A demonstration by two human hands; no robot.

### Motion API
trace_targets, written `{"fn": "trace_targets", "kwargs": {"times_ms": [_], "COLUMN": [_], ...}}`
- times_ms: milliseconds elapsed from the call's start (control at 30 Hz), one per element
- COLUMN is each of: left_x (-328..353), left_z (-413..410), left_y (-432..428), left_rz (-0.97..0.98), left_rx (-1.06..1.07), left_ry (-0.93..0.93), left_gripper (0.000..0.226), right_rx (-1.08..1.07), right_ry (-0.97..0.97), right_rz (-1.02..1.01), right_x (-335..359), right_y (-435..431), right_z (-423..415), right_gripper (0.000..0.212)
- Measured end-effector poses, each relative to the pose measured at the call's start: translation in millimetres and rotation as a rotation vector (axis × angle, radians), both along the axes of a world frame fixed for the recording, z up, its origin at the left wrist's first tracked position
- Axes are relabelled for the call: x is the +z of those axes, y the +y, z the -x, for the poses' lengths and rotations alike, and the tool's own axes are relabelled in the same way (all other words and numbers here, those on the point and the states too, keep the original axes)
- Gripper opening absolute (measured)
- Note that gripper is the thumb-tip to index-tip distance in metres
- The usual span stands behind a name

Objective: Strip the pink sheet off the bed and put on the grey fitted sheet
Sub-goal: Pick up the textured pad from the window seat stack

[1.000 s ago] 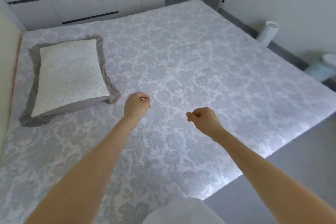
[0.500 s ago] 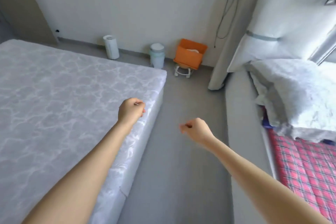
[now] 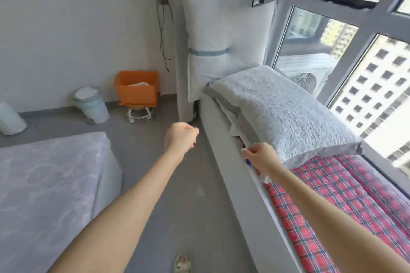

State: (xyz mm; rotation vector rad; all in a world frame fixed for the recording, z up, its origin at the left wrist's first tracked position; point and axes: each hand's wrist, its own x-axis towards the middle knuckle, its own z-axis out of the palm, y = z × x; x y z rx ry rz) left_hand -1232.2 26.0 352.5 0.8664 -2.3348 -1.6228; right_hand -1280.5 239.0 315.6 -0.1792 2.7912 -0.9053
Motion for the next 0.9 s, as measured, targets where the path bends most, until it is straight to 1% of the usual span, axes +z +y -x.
{"fn": "trace_targets", "kwargs": {"times_ms": [233,300,400,467,533,633,733,800,833,900], "left_x": [-8,-17,-34,-49,-63,-82,-106,-119,-124,-133], "left_z": [169,212,267,302,337,380,420,441,449,462], "left_y": [15,25,44,55,67,86,106,116,121,127], "left_rz": [0.02,0.003,-0.017,-0.073,-0.152,-0.22,-0.155,-0.113,-0.1,-0.075], "left_rx": [-0.153,-0.171,-0.202,-0.196,-0.147,-0.047,0.026,0.069,0.086,0.113], "left_ry": [-0.06,-0.078,-0.151,-0.2,-0.234,-0.29,-0.353,-0.394,-0.408,-0.43], "left_gripper": [0.02,0.022,0.023,0.027,0.041,0.054,0.061,0.064,0.065,0.067], "right_rx": [-0.243,-0.282,-0.351,-0.381,-0.398,-0.408,-0.403,-0.382,-0.368,-0.328], "right_ry": [-0.011,0.011,0.061,0.08,0.113,0.142,0.209,0.251,0.233,0.124], "right_rz": [0.054,0.037,0.004,-0.039,-0.063,-0.082,-0.178,-0.284,-0.353,-0.453], "right_x": [-3,-6,-12,-16,-23,-32,-48,-63,-70,-85], "right_y": [38,53,77,92,107,128,152,164,168,177], "right_z": [133,168,223,264,310,379,438,468,481,503], "right_gripper": [0.034,0.034,0.027,0.025,0.03,0.037,0.042,0.05,0.055,0.067]}}
